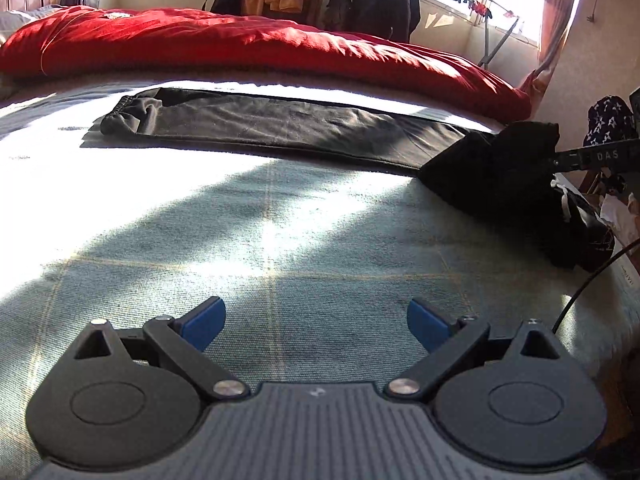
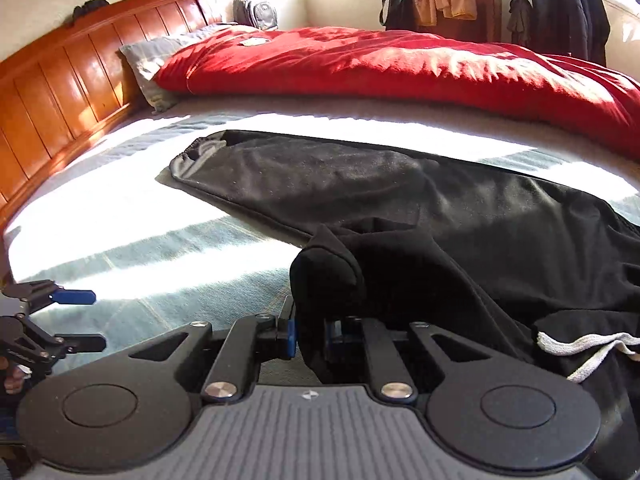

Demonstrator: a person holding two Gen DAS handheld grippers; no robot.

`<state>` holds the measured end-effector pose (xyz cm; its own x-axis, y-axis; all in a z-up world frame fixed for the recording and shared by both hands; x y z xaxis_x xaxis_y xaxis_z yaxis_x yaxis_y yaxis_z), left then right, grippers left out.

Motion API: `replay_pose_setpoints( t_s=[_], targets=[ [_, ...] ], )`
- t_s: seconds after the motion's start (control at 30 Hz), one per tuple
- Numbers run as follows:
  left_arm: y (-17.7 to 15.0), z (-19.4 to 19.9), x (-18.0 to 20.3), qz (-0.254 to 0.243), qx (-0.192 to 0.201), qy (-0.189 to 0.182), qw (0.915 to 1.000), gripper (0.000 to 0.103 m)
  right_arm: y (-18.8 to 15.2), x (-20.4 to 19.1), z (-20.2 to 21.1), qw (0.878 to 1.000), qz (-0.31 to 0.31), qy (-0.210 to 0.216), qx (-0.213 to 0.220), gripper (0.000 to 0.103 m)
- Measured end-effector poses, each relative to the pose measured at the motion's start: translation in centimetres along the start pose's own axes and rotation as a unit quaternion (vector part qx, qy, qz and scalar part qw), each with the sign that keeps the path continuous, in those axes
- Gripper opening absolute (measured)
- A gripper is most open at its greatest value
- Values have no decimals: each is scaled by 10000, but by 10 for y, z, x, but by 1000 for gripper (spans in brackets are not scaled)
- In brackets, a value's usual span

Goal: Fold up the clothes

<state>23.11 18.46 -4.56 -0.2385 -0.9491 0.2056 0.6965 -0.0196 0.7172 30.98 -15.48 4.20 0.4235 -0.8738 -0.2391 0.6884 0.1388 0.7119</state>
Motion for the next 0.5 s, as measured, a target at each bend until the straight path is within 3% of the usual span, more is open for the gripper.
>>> replay_pose_setpoints(
  t_s=[0.13, 0.2, 0.3, 0.43, 0.5],
  targets=[
    [4, 4, 3, 39, 134, 19, 9999, 97, 21, -24, 14, 9946, -121, 1012, 203, 12],
    [5, 4, 6, 55, 188, -12, 9998, 97, 29, -41, 14, 9919, 42, 1251, 200, 12],
    [4, 4, 12, 69, 195, -88, 9997, 97, 36, -59, 9, 9932, 448, 1066, 139, 17],
    [3, -2, 19, 42, 148, -199, 9997, 97, 29, -53, 12, 9952, 444, 865, 79, 23],
    [4, -5, 22, 43, 142, -291, 9995, 97, 21, -43, 18, 9971, 369, 659, 65, 36]
  ],
)
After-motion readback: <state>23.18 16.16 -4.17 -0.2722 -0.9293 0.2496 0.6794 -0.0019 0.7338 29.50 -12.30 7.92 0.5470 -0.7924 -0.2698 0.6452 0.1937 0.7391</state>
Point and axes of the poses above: each gripper's, at about its wrist camera, not at the fingertips, and z roughly against the way its jaws point, x to its right, y to its top, the point moved 3 cm from there along -z, roughly the way its jaws point, and after that the axes turned 1 degree about x, right-handed, at the moved point
